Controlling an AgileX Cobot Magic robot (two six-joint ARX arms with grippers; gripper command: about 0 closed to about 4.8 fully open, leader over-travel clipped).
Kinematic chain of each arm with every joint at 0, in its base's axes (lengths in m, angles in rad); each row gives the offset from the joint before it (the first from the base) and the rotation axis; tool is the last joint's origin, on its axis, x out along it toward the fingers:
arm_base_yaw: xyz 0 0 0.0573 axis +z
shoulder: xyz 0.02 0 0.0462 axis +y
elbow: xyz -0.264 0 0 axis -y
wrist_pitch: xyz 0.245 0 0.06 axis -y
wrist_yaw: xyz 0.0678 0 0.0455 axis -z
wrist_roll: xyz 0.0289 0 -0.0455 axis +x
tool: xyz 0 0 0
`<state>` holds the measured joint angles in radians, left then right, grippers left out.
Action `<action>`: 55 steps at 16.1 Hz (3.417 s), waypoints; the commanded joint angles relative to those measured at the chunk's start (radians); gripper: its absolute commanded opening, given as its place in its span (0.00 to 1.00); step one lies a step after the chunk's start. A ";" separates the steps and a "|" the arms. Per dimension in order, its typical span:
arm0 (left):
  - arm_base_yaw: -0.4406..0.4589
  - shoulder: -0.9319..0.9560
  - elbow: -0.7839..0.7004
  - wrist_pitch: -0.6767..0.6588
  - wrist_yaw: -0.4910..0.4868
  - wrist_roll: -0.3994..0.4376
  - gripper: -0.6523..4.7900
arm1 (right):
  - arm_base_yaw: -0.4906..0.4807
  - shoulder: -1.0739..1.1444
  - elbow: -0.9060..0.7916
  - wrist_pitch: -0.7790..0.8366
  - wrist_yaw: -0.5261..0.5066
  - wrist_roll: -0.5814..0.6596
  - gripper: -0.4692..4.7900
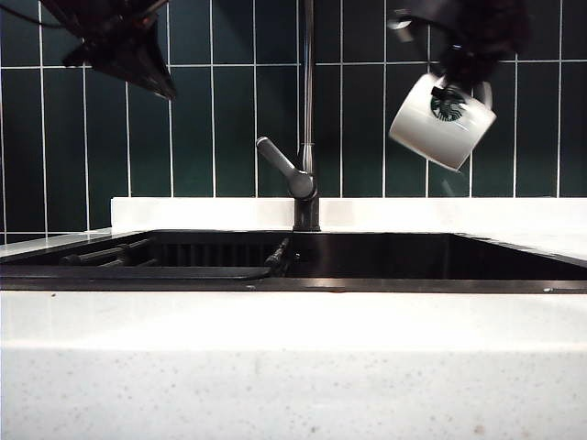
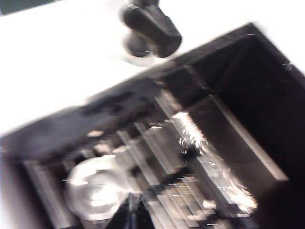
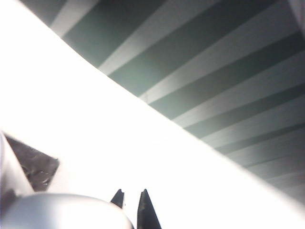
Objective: Pick up the mug next to the sink, go to the faucet to get some water, pour the water into the sink, and finally put the mug back to its place.
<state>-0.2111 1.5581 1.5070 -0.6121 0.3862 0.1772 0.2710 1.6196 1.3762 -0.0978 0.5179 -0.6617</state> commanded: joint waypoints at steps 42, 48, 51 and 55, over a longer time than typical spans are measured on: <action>-0.076 -0.533 -0.863 0.740 -0.207 -0.153 0.11 | -0.346 -0.073 -0.705 0.601 -0.230 0.777 0.26; -0.077 -0.537 -0.863 0.721 -0.196 -0.171 0.11 | -0.346 -0.181 -0.750 0.417 -0.266 0.835 0.30; -0.082 -0.584 -0.863 0.629 -0.195 -0.162 0.11 | -0.345 -0.285 -0.751 0.357 -0.274 0.846 0.29; -0.082 -0.698 -0.863 0.560 -0.199 -0.151 0.11 | -0.345 -0.405 -0.751 0.297 -0.283 0.846 0.29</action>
<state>-0.2924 0.8852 0.6445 -0.0364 0.1852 0.0185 -0.0734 1.2259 0.6216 0.2230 0.2413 0.1799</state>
